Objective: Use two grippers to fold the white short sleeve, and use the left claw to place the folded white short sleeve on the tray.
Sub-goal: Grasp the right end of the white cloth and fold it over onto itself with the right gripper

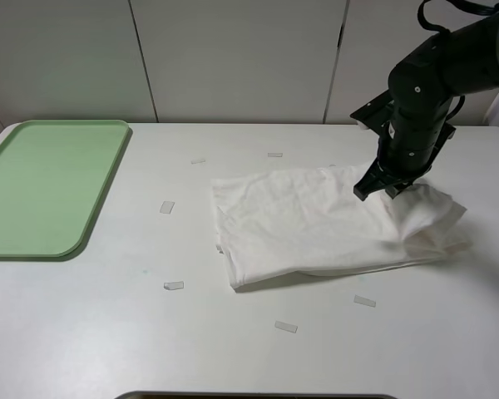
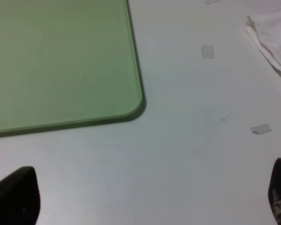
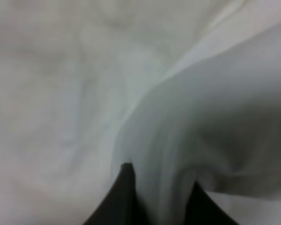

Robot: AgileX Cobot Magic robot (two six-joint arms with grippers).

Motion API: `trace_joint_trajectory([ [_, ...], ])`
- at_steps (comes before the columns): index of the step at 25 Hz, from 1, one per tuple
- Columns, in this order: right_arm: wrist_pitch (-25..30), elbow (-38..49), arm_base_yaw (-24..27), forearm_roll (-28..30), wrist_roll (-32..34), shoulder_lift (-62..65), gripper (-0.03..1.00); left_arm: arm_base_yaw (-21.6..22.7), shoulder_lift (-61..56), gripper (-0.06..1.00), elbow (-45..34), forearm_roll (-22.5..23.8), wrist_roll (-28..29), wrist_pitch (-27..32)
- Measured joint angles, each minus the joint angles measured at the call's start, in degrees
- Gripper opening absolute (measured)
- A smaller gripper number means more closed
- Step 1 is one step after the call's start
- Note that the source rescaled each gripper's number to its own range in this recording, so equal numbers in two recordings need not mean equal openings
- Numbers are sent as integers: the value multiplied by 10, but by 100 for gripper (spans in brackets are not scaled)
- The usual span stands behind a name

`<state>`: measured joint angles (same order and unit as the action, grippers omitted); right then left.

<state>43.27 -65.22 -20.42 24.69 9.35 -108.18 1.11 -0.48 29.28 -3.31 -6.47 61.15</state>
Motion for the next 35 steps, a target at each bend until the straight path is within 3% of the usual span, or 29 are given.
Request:
trace_joint_trajectory([
  [2,0,0,-9,-1,29,0,22,0,0,97,0,0,0,0],
  [4,0,0,-12,-5,60,0,45,0,0,97,0,0,0,0],
  [6,-1,0,-13,-11,77,0,78,0,0,97,0,0,0,0],
  [9,0,-1,-13,-16,80,0,94,0,0,97,0,0,0,0],
  [21,43,-108,1,-23,55,63,100,0,0,97,0,0,0,0],
  [26,26,-111,91,-23,53,48,100,0,0,97,0,0,0,0],
  [35,-28,-111,185,-24,25,-31,100,0,0,97,0,0,0,0],
])
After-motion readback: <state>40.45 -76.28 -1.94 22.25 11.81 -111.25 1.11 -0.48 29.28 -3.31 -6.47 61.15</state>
